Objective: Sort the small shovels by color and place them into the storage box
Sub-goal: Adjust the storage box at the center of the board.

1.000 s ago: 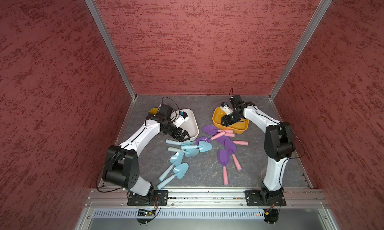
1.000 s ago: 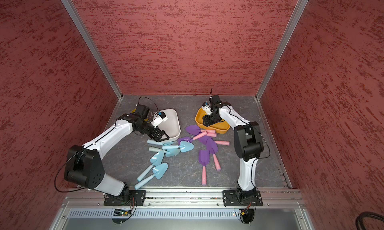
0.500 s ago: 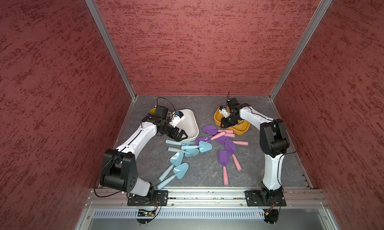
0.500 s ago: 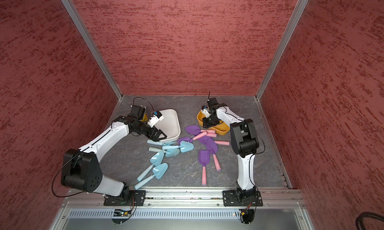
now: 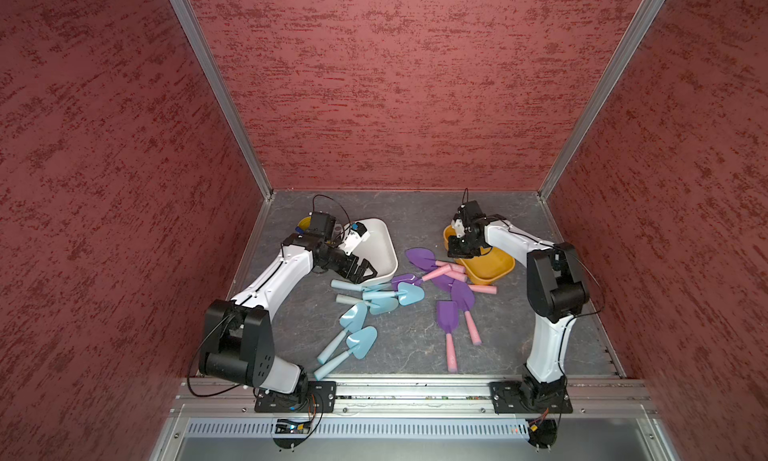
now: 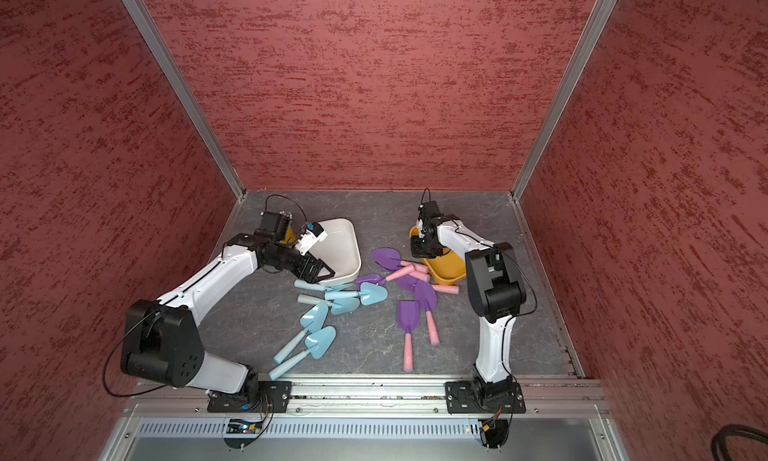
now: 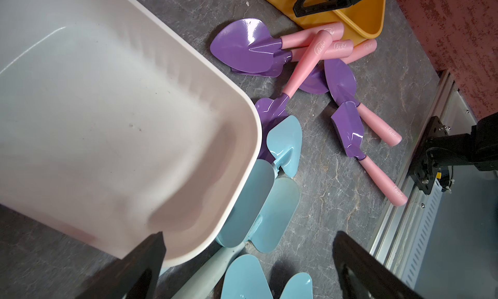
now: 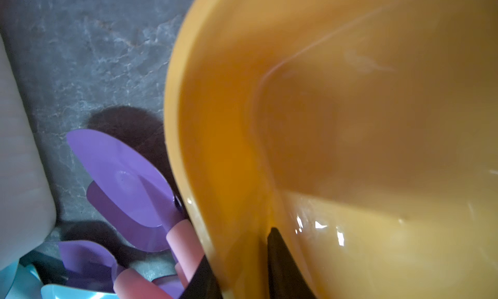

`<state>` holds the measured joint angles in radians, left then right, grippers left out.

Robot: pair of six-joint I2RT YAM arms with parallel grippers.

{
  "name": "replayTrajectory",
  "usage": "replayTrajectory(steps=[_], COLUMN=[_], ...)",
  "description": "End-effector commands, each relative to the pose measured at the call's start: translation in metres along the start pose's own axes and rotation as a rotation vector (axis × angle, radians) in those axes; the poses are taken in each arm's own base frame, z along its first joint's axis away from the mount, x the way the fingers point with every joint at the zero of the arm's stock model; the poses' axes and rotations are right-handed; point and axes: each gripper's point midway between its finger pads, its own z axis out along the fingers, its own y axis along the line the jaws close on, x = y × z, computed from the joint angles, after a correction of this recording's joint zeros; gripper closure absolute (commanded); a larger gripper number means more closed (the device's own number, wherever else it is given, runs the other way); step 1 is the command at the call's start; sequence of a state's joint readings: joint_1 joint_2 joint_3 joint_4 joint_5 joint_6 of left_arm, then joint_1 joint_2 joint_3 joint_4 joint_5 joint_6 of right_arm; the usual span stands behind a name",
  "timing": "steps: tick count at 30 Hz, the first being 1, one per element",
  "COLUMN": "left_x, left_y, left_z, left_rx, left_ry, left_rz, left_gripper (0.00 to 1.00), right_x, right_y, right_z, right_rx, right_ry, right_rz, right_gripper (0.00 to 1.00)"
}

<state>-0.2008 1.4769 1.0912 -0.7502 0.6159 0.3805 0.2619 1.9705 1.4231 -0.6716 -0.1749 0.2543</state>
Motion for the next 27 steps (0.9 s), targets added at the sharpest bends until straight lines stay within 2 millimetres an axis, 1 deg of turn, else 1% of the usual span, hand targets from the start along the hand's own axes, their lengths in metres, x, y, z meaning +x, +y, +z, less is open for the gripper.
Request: replayTrajectory(steps=[1,7,13,16,19,23,25,27], left_x=[-0.002,-0.002,-0.002,-0.001,-0.001,-0.002,-0.003,-0.004], left_y=[-0.005,-0.006,-0.007,-0.008,-0.011,-0.025,-0.036,-0.044], left_z=[-0.004,-0.003,-0.002,-0.003,-0.003,-0.006,-0.009,-0.011], left_rx=[0.020,0.027,0.034,0.038,0.053,0.126,0.176,0.219], left_ry=[-0.030,-0.037,-0.042,-0.046,-0.051,-0.061,-0.070,-0.075], left_rz=[-0.003,-0.016,-0.024,-0.025,-0.025,-0.006,0.001,0.008], left_gripper=[0.00,0.00,0.00,0.00,0.00,0.00,0.00,0.00], right_x=[0.001,0.010,0.020,0.019,0.013,0.003,-0.002,-0.003], right_y=[-0.019,-0.030,-0.044,-0.045,-0.043,-0.042,-0.042,-0.040], right_z=[-0.003,-0.011,-0.015,-0.020,-0.029,-0.051,-0.067,-0.090], right_rx=[0.049,0.058,0.100,0.097,0.091,0.113,0.132,0.144], right_ry=[-0.048,-0.099,-0.105,-0.130,-0.160,-0.203,-0.230,-0.261], right_rz=[0.173,0.284,0.325,0.327,0.305,0.256,0.231,0.204], right_gripper=[0.73,0.74,0.73,0.70,0.64,0.56,0.54,0.53])
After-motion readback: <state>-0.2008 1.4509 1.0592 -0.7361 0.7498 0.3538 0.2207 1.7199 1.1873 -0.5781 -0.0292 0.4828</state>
